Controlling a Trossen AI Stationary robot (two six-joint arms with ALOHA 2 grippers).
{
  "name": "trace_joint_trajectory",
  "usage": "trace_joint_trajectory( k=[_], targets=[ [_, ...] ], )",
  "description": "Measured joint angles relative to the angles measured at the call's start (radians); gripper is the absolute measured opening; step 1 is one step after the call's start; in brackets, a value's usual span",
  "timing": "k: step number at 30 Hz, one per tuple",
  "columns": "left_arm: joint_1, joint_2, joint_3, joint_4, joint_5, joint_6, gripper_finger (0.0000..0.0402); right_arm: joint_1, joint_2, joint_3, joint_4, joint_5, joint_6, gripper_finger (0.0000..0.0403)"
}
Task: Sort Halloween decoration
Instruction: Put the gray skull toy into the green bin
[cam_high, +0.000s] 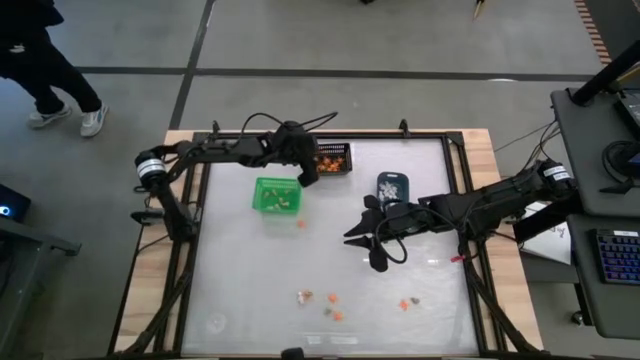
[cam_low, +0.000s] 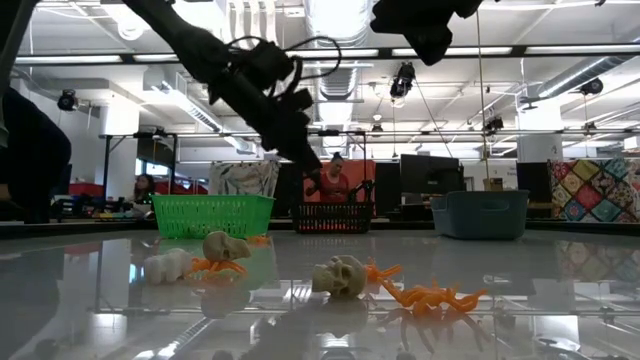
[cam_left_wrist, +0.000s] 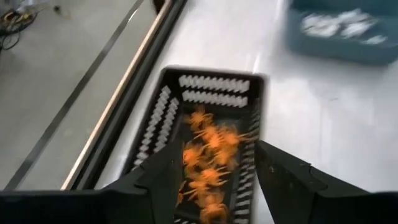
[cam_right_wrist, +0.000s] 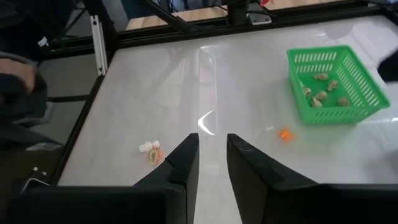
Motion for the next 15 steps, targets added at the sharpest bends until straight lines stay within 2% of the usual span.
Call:
trace_joint_trajectory(
  k=[5,15],
  targets=[
    [-0.073,-0.059,-0.003,-0.010,0.025,-0.025,0.0171,0.000,0.000,0.000,-0.004,-0.001,0.089,0.0076],
    [-0.255,-0.213,-0.050,-0.005,0.027,-0.028,0.0154,0.000,0.019,-0.001,-0.025,-0.004,0.398,0.0068]
  ],
)
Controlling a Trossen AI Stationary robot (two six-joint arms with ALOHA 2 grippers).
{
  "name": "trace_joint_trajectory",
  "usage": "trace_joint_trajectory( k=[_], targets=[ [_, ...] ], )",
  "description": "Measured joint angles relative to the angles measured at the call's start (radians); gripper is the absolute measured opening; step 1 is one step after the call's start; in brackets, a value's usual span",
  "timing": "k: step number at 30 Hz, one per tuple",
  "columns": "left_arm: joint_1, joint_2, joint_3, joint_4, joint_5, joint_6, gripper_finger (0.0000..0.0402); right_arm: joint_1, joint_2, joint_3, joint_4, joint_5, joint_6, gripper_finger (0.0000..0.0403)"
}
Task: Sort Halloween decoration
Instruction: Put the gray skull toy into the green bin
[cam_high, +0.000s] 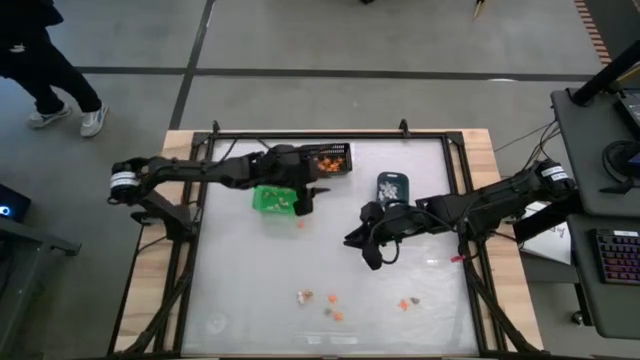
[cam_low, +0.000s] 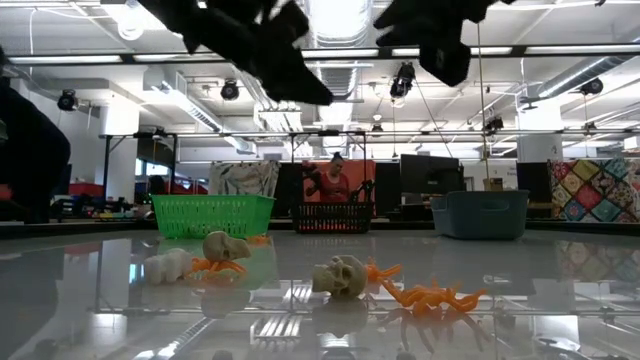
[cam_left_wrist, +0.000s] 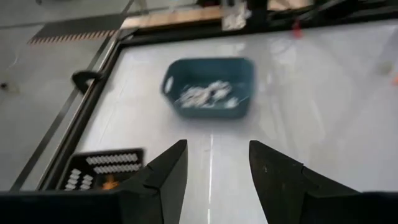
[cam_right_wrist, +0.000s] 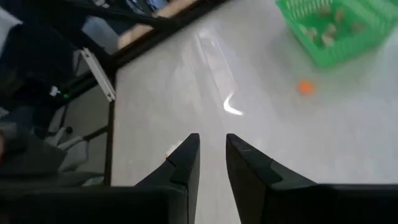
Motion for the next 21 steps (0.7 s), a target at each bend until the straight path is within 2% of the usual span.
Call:
trace_joint_trajectory(
  k=[7,16,21],
  targets=[
    [-0.089,-0.126,-0.097,0.043,-0.001,-0.051,0.0154,0.000,0.008,-0.001,-0.113,-0.009,0.141,0.0070],
    [-0.160,-0.313,-0.316,0.201,-0.028,-0.180,0.0154,0.028,0.033,0.003,-0.213,-0.066,0.301,0.0068],
    [-0.175,-0.400,-0.401,0.304,-0.045,-0.204,0.0154,0.053,0.081,0.003,-0.285,-0.160,0.429,0.0068]
  ],
)
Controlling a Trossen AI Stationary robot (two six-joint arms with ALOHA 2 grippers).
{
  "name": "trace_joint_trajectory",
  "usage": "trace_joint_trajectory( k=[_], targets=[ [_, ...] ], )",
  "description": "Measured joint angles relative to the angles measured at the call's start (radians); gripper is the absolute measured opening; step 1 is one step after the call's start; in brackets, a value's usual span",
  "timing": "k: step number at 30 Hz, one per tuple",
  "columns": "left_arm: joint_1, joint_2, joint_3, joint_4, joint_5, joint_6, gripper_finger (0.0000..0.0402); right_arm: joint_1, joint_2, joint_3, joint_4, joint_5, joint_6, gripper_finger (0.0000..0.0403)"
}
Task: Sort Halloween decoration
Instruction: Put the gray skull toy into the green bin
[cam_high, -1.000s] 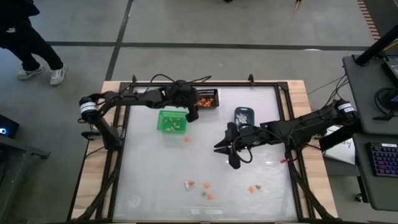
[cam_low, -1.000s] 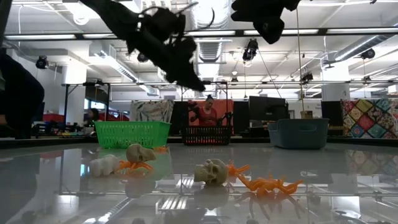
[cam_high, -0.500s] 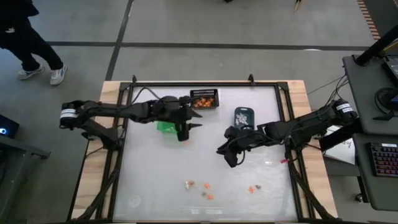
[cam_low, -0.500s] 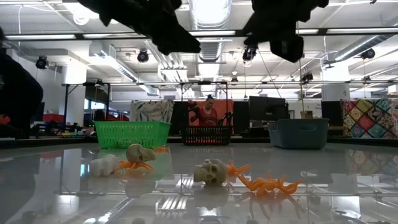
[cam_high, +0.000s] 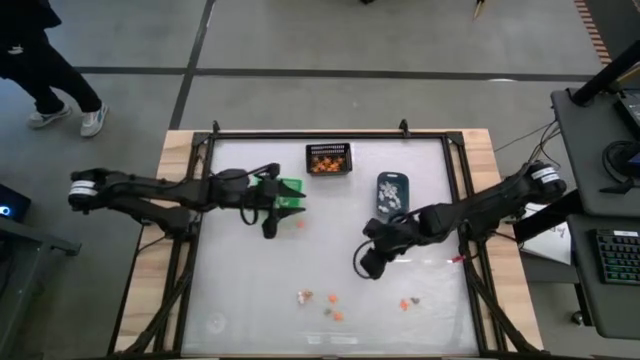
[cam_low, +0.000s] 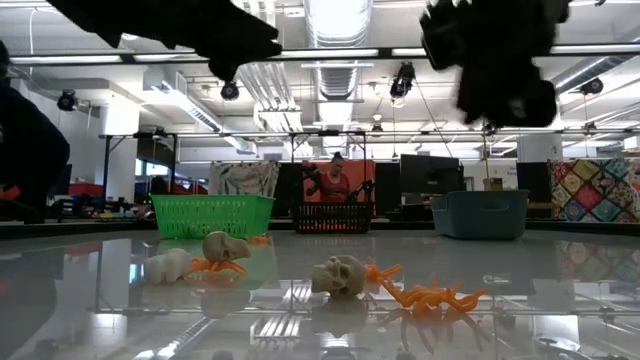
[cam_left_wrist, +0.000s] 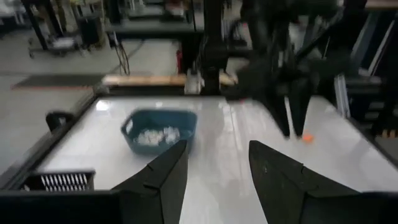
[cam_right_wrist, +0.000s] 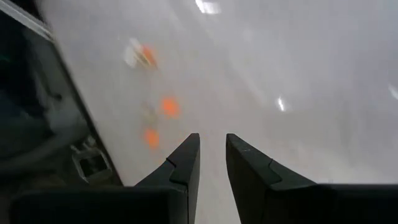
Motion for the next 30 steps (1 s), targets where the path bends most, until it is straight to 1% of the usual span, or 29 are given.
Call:
trace_joint_trajectory(
  k=[3,7,11,13,18,22,24,27,30],
  targets=[
    [0.000,-0.044,-0.036,0.026,-0.002,-0.001,0.0154,0.020,0.048,0.001,-0.038,-0.075,0.075,0.0068],
    [0.000,-0.074,-0.041,0.041,-0.002,0.000,0.0154,0.054,0.107,0.000,-0.108,-0.175,0.139,0.0068],
    [0.000,-0.079,-0.026,0.025,-0.002,0.000,0.0154,0.094,0.140,0.000,-0.189,-0.239,0.191,0.0068],
    [0.000,-0.077,-0.014,0.034,-0.002,0.001,0.0154,0.119,0.140,-0.001,-0.256,-0.246,0.213,0.0068],
    [0.000,-0.076,-0.003,0.014,-0.001,0.008,0.0154,0.178,0.127,0.000,-0.358,-0.251,0.285,0.0068],
    [0.000,-0.073,0.003,0.017,-0.001,0.015,0.0154,0.219,0.129,-0.001,-0.402,-0.251,0.296,0.0068],
    [0.000,-0.073,0.003,0.015,-0.002,0.020,0.0154,0.234,0.135,-0.001,-0.390,-0.252,0.309,0.0068],
    [0.000,-0.072,0.002,0.018,-0.001,0.022,0.0154,0.259,0.137,-0.001,-0.394,-0.257,0.302,0.0077],
    [0.000,-0.070,0.002,0.018,-0.001,0.023,0.0154,0.295,0.140,-0.001,-0.399,-0.248,0.236,0.0095]
  ],
)
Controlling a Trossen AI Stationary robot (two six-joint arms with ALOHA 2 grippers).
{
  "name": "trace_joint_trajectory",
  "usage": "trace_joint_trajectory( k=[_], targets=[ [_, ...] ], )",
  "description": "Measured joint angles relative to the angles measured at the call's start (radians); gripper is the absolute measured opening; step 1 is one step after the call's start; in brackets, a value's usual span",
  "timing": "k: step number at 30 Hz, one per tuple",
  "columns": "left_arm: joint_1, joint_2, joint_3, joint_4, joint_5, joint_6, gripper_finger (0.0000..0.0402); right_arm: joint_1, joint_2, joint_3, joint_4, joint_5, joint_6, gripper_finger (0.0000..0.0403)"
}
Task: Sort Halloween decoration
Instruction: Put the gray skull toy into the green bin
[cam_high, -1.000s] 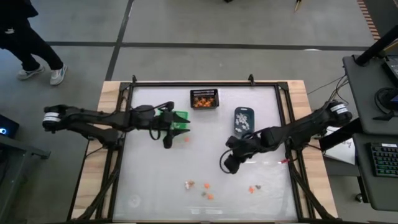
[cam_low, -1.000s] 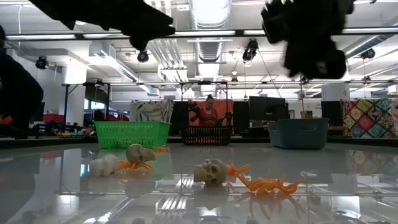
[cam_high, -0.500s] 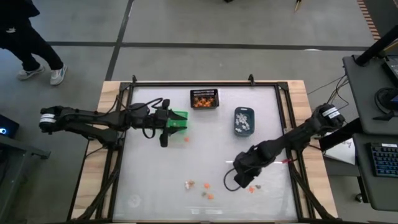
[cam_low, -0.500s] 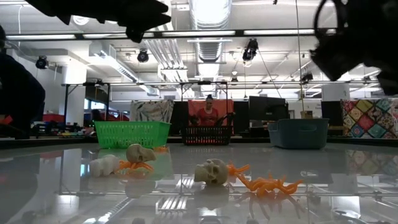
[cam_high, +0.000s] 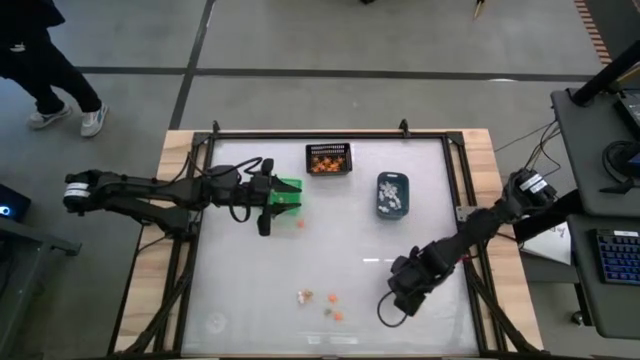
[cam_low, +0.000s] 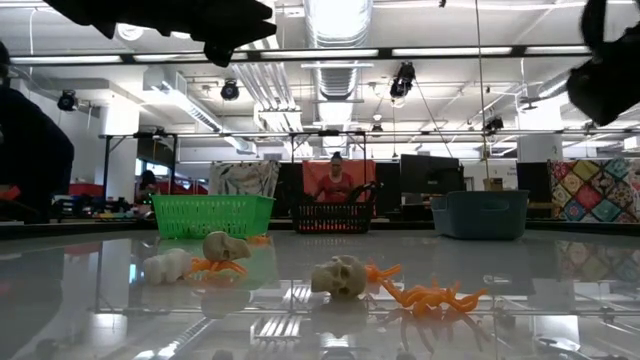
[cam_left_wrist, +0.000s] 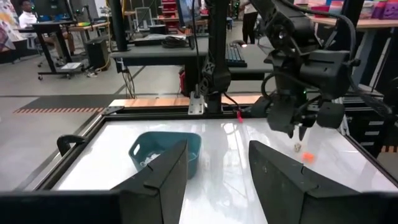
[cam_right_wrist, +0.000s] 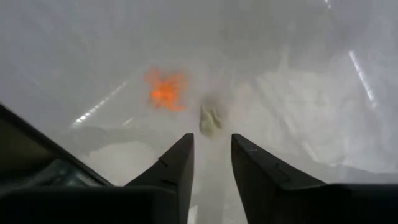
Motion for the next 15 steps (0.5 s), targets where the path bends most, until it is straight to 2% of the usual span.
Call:
trace_joint_trajectory(
  k=[8,15],
  targets=[
    [0.000,0.000,0.000,0.000,0.000,0.000,0.0154,0.038,0.000,-0.002,0.009,0.079,0.006,0.0148],
    [0.000,0.013,-0.001,0.003,0.000,0.000,0.0154,0.043,0.018,-0.004,0.017,0.078,0.024,0.0161]
  ],
)
